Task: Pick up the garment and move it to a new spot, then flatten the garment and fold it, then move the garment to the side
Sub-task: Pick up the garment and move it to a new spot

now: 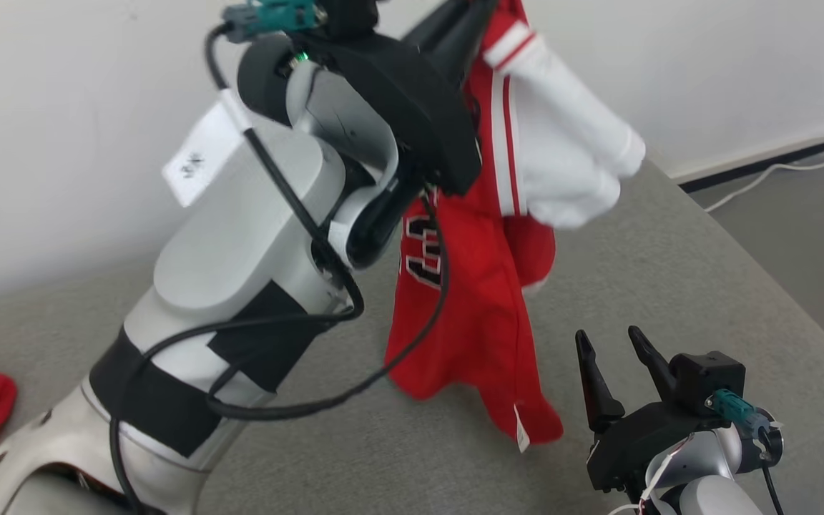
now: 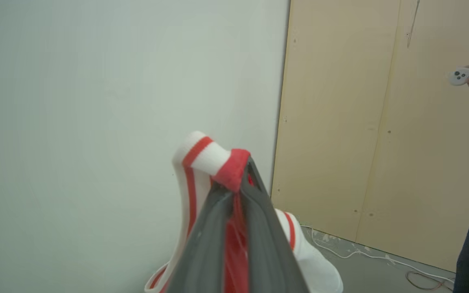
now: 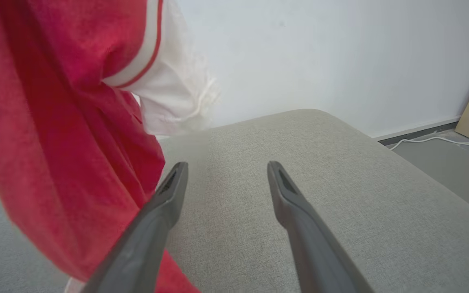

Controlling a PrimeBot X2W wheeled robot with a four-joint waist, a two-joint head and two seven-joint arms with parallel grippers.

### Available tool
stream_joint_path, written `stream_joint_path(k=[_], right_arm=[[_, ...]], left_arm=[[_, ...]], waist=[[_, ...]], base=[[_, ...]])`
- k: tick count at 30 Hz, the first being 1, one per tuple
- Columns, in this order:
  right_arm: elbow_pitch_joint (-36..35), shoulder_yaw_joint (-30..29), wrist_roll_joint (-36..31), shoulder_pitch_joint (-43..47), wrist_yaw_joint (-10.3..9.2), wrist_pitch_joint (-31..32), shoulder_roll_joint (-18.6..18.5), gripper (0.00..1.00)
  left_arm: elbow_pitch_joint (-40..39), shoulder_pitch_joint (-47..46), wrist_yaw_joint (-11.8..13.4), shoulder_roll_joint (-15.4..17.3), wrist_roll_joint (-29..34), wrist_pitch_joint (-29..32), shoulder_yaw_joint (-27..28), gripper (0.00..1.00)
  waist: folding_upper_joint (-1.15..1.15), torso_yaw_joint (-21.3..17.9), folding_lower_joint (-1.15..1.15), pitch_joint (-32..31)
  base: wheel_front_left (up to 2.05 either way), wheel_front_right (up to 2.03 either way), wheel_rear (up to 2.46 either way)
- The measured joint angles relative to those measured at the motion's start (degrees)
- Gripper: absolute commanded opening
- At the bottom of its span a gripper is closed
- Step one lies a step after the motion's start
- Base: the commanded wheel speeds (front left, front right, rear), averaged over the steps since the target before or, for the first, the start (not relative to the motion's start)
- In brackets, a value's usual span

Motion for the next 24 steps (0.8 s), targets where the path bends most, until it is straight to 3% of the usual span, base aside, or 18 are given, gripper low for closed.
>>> stream_joint_path(k=[8, 12, 16, 24], right_arm=[[0.21, 0.49, 0.46, -0.23, 0.00, 0.15, 0.18, 1.00], [0.14, -0.02, 0.47, -0.25, 0.00, -0.12, 0.23, 1.00], [0.03, -0.80, 1.00, -0.19, 0.00, -0.40, 0.30, 1.00], [-0.11, -3.53, 1.47, 0.18, 0.00, -1.21, 0.42, 1.00]], left_arm=[[1.45, -3.95, 0.73, -0.05, -4.49, -13.40, 1.33, 0.00], [4.20, -3.89, 0.77, -0.03, -7.38, -17.10, -0.58, 0.00], [9.09, -2.67, 0.35, -0.01, -9.21, -17.16, -3.70, 0.00], [18.42, 0.95, -1.20, 0.14, -9.18, -11.79, -9.13, 0.00]], waist=[[0.00, -3.48, 0.00, 1.43], [0.00, -4.26, 0.00, 2.54], [0.00, -4.27, 0.00, 3.60], [0.00, -1.38, 0.01, 5.03]], base=[[0.00, 0.00, 0.00], [0.00, 0.00, 0.00], [0.00, 0.00, 0.00], [0.00, 0.00, 0.00]])
